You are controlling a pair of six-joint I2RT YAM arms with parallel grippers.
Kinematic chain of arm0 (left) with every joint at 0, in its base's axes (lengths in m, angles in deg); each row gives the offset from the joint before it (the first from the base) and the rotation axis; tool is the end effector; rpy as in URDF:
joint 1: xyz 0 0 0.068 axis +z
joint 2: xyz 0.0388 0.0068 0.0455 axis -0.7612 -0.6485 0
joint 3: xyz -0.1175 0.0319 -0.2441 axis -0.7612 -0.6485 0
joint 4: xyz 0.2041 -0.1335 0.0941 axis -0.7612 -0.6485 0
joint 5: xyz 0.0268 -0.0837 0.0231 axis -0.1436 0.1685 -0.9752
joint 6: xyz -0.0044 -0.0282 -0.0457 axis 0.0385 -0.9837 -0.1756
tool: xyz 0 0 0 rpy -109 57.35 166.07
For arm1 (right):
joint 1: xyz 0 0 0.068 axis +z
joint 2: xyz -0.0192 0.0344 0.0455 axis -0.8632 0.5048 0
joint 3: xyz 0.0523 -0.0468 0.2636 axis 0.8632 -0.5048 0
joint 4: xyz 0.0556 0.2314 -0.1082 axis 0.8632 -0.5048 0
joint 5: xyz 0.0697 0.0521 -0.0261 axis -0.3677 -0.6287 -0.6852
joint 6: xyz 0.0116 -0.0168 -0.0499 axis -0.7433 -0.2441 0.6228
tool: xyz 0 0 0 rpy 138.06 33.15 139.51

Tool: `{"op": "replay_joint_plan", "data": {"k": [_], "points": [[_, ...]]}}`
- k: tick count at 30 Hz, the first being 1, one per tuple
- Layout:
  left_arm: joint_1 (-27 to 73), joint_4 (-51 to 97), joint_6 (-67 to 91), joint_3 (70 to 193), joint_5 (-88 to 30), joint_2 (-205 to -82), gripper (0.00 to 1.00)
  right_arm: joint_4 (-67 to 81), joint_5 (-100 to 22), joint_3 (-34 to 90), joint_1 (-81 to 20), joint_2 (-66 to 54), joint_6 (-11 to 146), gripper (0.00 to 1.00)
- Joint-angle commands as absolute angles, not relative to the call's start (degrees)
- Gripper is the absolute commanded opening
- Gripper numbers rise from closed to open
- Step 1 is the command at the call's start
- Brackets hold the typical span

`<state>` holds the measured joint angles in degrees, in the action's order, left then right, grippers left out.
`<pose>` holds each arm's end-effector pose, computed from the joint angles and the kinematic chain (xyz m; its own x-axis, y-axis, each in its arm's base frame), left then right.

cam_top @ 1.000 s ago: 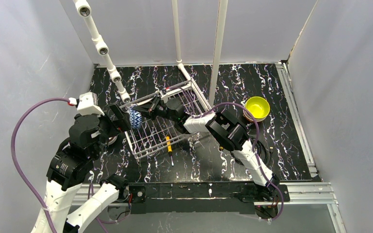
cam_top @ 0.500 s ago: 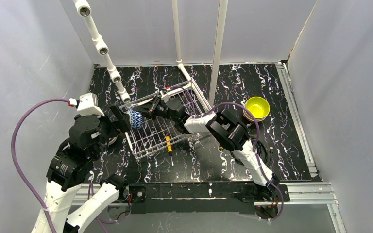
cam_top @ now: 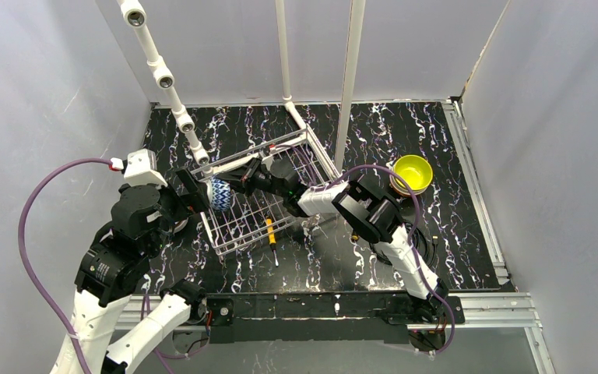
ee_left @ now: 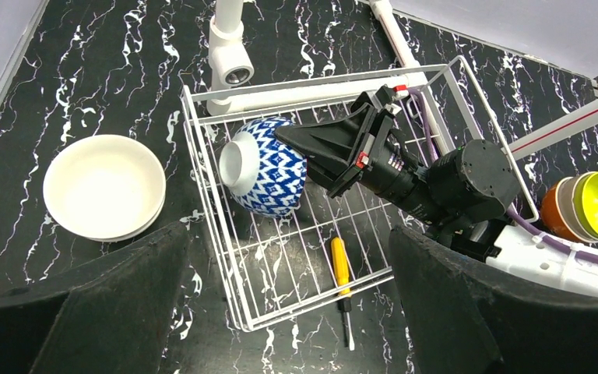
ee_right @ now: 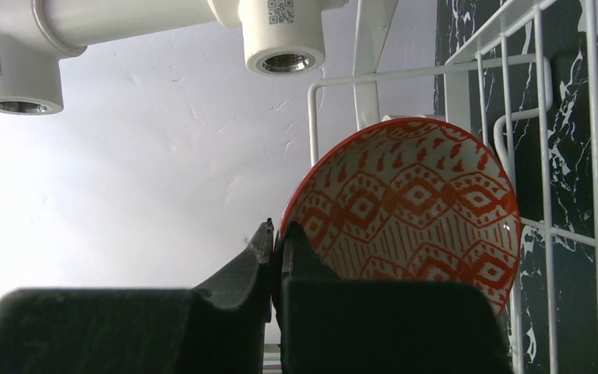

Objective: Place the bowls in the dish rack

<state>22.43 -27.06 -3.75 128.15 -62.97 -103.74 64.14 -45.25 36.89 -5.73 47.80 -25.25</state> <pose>0.0811 -0.0242 0.4233 -0.2305 -0.3439 -0.9103 -0.0697 0.9389 -0.3370 0.2971 0.4230 0.1638 -0.9240 0.3553 0.1415 0.0915 -0.1539 0.9838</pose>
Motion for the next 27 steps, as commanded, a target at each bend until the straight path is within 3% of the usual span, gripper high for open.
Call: {"op": "replay_joint_plan", "data": {"k": [1,13,18,23,27], "points": [[22.6,-26.7,-3.5,127.4,-64.5,-103.9,0.98,62.1,-49.7,35.7,-3.5,47.8,-29.8,0.08],[22.6,-26.5,-3.1,127.3,-64.7,-103.9,0.98,66.0,-51.4,35.1,-2.4,47.5,-36.2,0.08],[22.6,-26.5,-3.2,127.2,-64.8,-103.8,0.98,57.5,-50.9,33.6,-2.5,45.6,-29.1,0.11],[22.6,-26.7,-3.1,127.0,-65.0,-103.4,0.98,52.4,-50.3,33.5,-3.0,45.3,-23.8,0.23],[22.6,-26.9,-3.0,126.9,-65.0,-103.2,0.98,49.8,-49.3,32.7,-4.0,44.9,-20.5,0.45]]}}
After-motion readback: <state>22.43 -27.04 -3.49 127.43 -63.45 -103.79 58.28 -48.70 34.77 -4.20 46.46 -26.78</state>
